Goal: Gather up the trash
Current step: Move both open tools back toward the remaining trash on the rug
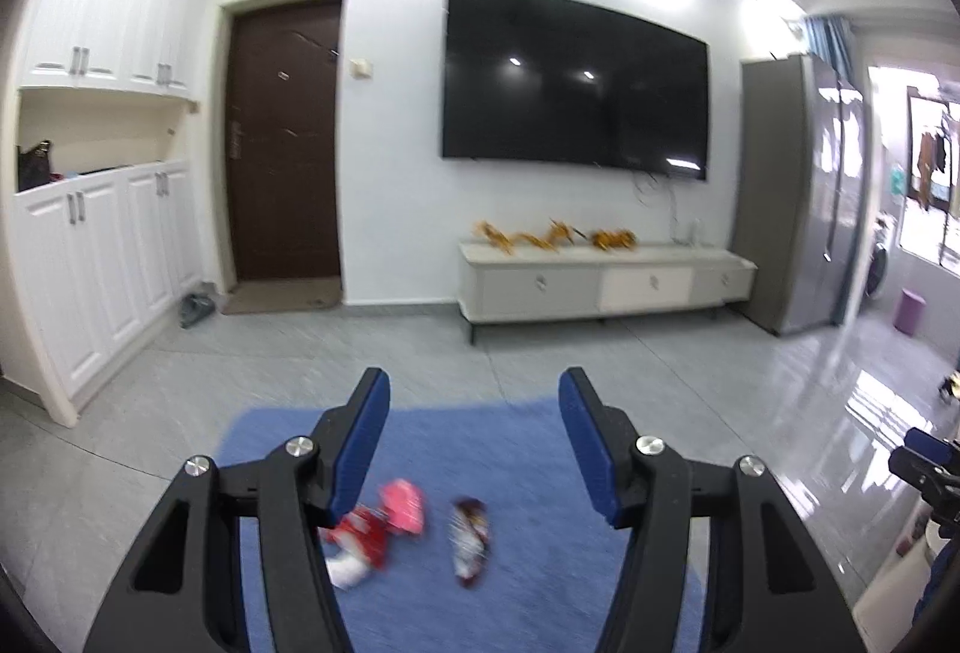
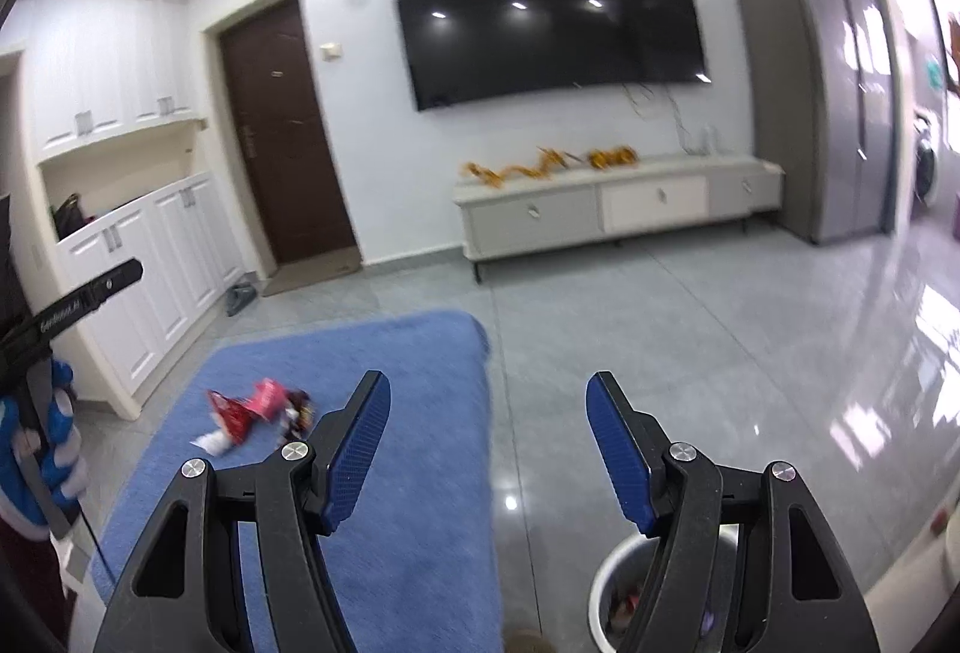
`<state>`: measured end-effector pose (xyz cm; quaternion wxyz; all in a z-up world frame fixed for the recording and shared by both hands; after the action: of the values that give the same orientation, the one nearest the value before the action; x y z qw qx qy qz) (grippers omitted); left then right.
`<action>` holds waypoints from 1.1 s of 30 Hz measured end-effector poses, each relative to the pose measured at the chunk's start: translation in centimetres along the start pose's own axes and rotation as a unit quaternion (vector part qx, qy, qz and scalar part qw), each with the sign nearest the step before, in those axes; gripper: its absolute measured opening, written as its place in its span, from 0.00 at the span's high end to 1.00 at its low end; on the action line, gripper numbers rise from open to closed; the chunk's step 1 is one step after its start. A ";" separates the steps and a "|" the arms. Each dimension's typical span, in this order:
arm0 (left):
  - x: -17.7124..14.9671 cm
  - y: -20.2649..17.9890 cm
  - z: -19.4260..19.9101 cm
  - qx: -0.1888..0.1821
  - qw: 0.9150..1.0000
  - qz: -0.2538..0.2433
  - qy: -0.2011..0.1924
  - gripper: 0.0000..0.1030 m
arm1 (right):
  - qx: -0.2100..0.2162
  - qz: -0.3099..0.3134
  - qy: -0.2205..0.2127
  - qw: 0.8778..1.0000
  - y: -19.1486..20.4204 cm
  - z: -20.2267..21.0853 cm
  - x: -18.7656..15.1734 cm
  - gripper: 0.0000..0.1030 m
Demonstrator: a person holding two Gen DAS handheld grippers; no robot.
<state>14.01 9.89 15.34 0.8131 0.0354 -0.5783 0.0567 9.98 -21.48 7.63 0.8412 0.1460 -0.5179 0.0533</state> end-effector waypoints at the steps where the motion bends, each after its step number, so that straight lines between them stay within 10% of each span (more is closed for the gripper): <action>1: 0.7 0.9 0.7 0.006 1.000 0.004 -0.004 0.45 | 0.007 0.009 -0.004 1.000 0.8 0.2 0.8 0.35; 14: 7.5 14.7 5.3 0.095 0.994 0.012 -0.052 0.37 | 0.091 0.085 -0.047 0.991 11.5 1.9 8.7 0.35; 33: -14.0 17.7 -9.5 -0.003 0.989 0.017 0.149 0.31 | 0.131 0.084 0.102 0.982 19.0 -16.5 0.4 0.33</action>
<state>16.03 27.88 -1.16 0.8892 0.0144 -0.4512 0.0736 19.73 1.50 4.68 0.8554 0.2049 -0.4287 0.2063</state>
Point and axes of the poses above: each gripper's, at about its wrist camera, not at the fingertips, and z roughly against the way its jaws point, y to its left, x to its top, the point moved 10 cm from there along -z, roughly the way its jaws point, and after that the axes turned 3 degrees about x, right-handed, at the moved point
